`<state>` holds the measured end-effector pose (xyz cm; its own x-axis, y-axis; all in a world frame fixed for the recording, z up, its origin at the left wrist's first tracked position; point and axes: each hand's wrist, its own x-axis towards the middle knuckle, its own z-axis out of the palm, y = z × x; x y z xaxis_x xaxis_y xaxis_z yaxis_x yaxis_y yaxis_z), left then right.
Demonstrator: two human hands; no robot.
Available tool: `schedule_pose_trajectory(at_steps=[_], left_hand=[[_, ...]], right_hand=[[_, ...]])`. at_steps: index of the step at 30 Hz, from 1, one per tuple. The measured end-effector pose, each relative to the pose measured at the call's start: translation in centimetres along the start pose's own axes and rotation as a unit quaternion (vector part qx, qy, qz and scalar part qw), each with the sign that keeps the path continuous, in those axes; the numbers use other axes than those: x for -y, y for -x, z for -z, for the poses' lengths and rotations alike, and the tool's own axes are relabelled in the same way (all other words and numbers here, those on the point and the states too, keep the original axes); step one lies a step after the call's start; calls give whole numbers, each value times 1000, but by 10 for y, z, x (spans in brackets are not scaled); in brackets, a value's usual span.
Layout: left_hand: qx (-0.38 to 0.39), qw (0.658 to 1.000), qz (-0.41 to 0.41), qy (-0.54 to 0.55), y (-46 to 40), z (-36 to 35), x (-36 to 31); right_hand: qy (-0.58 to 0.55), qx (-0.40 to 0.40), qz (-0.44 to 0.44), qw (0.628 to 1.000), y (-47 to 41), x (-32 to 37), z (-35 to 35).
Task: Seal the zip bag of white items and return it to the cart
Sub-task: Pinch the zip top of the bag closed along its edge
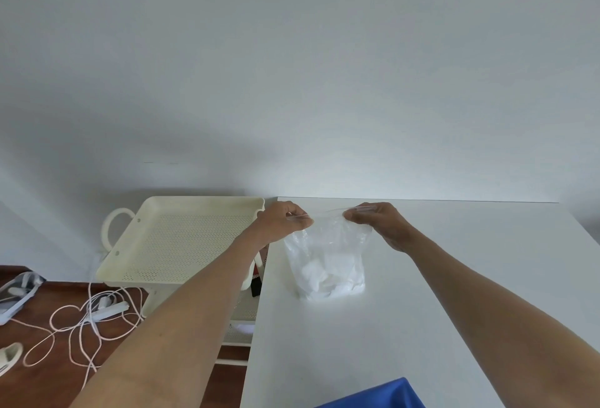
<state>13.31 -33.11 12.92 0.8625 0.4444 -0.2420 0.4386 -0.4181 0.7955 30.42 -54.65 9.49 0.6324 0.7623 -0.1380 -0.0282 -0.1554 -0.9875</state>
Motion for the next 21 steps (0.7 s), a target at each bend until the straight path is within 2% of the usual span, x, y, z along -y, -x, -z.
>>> schedule_pose_trajectory(at_steps=[8, 17, 21], left_hand=[[-32, 999, -15, -27, -3, -3, -1], [-10, 998, -21, -59, 0, 0, -9], [-23, 996, -58, -60, -3, -3, -12]], right_hand=[[3, 46, -14, 999, -2, 3, 2], [-17, 16, 4, 1000, -7, -3, -3], [-11, 19, -4, 1000, -8, -2, -5]])
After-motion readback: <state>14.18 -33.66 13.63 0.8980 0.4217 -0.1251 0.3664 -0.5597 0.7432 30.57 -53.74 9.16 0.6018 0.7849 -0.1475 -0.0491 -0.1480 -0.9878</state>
